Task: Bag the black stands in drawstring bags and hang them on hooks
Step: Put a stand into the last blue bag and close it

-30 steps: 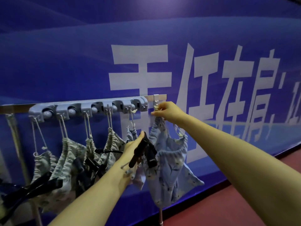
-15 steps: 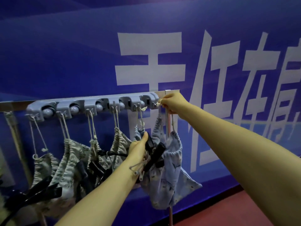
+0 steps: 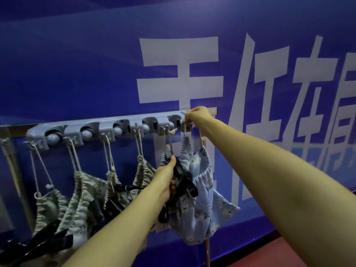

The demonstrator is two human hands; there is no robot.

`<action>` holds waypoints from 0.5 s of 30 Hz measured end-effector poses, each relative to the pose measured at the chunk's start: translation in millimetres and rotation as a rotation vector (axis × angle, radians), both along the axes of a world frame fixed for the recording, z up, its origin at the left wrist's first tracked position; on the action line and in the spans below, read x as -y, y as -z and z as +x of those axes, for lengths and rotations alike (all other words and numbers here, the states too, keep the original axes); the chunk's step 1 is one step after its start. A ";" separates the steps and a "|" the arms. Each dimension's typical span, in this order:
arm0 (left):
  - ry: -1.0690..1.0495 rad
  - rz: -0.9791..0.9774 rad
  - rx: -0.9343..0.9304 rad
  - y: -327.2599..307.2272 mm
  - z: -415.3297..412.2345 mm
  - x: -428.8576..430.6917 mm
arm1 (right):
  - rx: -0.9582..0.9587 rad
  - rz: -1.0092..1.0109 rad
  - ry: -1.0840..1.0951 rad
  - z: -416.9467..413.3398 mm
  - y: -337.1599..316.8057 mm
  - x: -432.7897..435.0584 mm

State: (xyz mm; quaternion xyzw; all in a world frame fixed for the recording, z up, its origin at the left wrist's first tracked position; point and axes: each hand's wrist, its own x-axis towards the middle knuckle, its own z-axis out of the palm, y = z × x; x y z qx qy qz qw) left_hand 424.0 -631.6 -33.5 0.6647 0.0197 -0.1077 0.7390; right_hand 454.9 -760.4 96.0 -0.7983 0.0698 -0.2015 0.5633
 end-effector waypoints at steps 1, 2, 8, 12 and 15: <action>-0.008 0.002 -0.004 2.4 1.4 0.0 | -0.009 0.045 0.024 3.9 3.2 2.7; -0.008 0.002 0.000 4.6 2.1 0.1 | -0.014 0.123 0.043 6.9 7.3 4.8; 0.041 0.051 -0.016 19.3 10.2 -1.2 | -0.063 0.502 0.023 9.6 44.3 13.9; 0.059 0.070 -0.008 20.5 3.0 -8.1 | -0.042 0.522 -0.006 -2.5 67.3 19.0; 0.066 0.138 -0.015 23.5 -3.4 -11.7 | 0.046 0.432 -0.047 -17.4 80.2 24.9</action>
